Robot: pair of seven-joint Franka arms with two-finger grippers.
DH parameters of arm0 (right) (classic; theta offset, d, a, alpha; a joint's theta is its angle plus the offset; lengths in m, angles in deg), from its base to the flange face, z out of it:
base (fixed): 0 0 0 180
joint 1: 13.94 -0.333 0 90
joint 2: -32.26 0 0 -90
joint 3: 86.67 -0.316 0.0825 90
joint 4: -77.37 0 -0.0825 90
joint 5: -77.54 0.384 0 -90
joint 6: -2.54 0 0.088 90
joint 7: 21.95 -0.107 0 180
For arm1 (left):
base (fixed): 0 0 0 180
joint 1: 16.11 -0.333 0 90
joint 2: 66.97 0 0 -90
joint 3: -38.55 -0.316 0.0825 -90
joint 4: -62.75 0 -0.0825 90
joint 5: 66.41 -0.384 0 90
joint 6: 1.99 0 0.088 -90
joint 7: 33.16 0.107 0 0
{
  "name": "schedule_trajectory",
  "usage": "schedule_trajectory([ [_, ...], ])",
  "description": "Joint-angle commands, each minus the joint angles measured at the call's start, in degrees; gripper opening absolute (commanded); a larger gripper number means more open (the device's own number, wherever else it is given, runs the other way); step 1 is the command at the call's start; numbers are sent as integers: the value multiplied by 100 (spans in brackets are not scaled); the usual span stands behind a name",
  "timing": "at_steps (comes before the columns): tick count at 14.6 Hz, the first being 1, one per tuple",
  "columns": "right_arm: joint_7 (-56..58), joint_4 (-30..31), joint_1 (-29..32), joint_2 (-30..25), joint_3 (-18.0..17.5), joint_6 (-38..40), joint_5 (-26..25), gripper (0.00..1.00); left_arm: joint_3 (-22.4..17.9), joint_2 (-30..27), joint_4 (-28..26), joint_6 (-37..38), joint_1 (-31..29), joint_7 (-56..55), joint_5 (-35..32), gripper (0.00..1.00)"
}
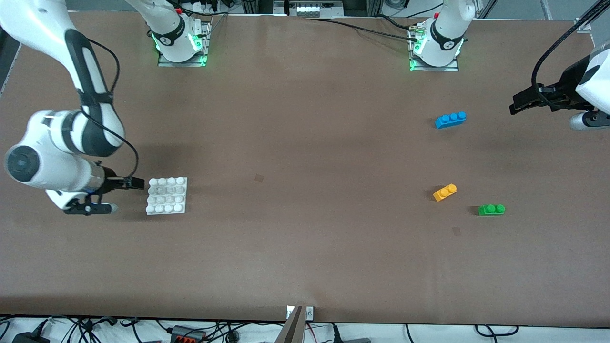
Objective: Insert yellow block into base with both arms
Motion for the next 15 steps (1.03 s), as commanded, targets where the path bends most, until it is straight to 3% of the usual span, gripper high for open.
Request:
schedule_trajectory([
  [1,-33,-35,-20,330,6,-319,116,100,-4,-34,-40,-34,-50,135,112,100],
  [9,-7,-35,-55,833,-108,-813,116,97,-4,-25,-40,-25,-50,170,112,100],
  [15,-7,-26,-55,938,-187,-857,125,59,-4,-25,-32,-16,-33,135,112,100],
])
